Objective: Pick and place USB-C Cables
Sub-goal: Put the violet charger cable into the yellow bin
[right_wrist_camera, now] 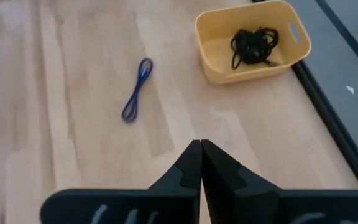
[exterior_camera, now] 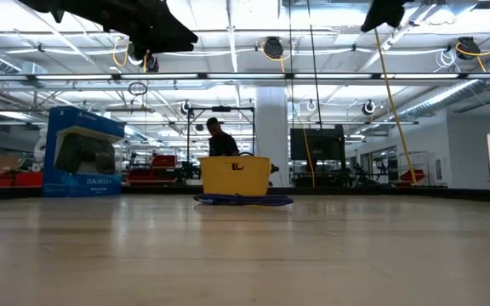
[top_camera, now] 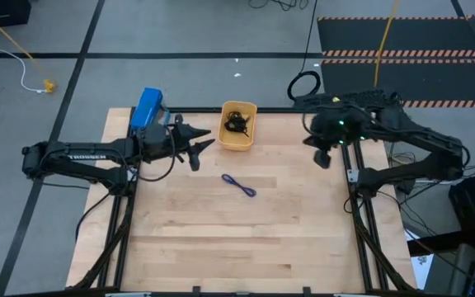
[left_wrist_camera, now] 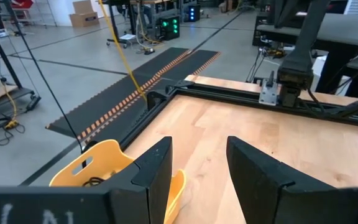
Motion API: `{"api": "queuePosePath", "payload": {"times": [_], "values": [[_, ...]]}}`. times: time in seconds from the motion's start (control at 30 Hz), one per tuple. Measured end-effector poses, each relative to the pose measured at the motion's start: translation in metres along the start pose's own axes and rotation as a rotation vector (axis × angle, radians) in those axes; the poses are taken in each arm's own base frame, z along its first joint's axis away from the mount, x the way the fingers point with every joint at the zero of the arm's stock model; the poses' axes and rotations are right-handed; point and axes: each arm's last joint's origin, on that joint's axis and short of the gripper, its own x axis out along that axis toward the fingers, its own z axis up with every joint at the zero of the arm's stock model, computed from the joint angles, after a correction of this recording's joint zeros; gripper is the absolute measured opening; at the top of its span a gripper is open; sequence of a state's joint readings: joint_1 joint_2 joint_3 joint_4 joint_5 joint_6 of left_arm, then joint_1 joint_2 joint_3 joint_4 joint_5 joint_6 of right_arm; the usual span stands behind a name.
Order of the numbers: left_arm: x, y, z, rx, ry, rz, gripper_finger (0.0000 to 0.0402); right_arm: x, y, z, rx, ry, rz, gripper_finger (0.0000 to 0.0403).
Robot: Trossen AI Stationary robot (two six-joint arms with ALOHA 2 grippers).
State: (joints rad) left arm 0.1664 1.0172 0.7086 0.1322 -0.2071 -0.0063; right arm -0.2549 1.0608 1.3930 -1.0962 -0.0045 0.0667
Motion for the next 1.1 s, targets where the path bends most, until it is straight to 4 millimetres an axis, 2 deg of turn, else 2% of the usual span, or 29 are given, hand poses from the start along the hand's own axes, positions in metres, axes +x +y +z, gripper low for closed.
{"api": "queuePosePath", "payload": {"times": [0.17,0.3,0.63,0.83,1.1], "values": [[0.0,-0.001,0.0,0.002,0.0,-0.006,0.0157,-0.018,0.008,-0.013,-0.022,-0.005,0.035,0.0],[0.0,-0.002,0.0,-0.011,0.0,-0.008,0.0157,-0.015,0.015,-0.025,-0.04,-0.105,0.081,0.0],[-0.004,-0.01,0.004,-0.012,-0.015,-0.045,0.0157,0.029,0.03,-0.068,-0.073,-0.277,0.206,0.0],[-0.008,-0.021,0.011,-0.003,-0.021,-0.098,0.0157,0.062,0.034,-0.086,-0.088,-0.309,0.179,0.0],[-0.02,-0.045,0.027,0.032,0.032,-0.209,0.0156,0.075,0.036,-0.088,-0.086,-0.264,0.177,0.0]]}}
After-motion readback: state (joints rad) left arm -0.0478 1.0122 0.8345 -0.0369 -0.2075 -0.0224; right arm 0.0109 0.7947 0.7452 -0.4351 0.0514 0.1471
